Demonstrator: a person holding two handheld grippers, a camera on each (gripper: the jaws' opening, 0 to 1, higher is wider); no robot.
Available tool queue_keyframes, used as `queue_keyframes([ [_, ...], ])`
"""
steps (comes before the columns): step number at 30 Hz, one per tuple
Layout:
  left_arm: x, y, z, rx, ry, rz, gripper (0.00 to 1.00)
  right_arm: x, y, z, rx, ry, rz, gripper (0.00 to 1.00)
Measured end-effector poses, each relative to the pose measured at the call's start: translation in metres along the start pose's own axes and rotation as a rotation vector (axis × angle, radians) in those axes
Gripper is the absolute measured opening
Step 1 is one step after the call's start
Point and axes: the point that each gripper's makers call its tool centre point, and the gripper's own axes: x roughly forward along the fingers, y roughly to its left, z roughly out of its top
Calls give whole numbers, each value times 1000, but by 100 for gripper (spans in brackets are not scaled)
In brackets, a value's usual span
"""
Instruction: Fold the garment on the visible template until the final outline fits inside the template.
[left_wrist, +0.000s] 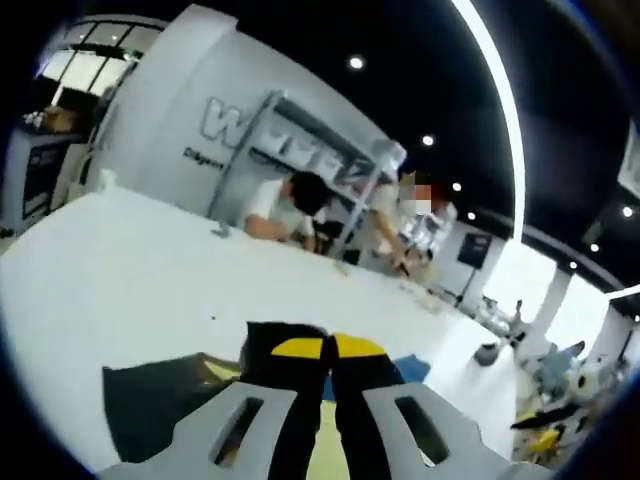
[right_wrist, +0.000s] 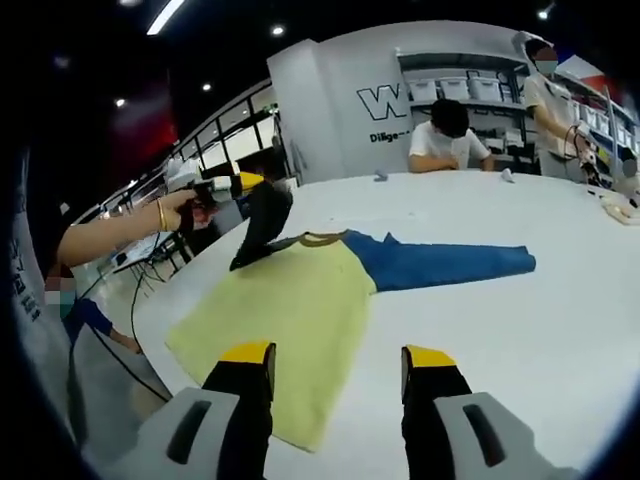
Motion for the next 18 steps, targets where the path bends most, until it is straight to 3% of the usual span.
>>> queue_keyframes([
  [2,4,-3,-11,-4,30,-1,0,0,1,-1,2,-1,3,47],
  [4,11,-10,-31,-10,70,-21,0,1,7,-2,4,5,15,47],
  [5,15,-14,-51,-4,129,-31,0,2,10,-5,9,6,18,47],
  [7,18,-15,-72,66,188,-10,0,2,13,-8,24,3,21,47],
  [8,17,-12,-88,192,259,22,0,3,13,-11,32,6,20,47],
  [11,17,-17,-96,236,283,8,0,3,14,-14,32,14,19,46],
  [12,20,-20,-111,290,329,-13,0,4,15,-17,28,26,19,46],
  [14,21,-21,-122,352,363,-17,0,3,19,-19,28,33,27,46],
  [15,20,-16,-130,480,414,8,0,3,20,-19,28,33,28,47],
  [18,17,-15,-139,578,474,22,5,1,19,-22,47,29,25,48],
])
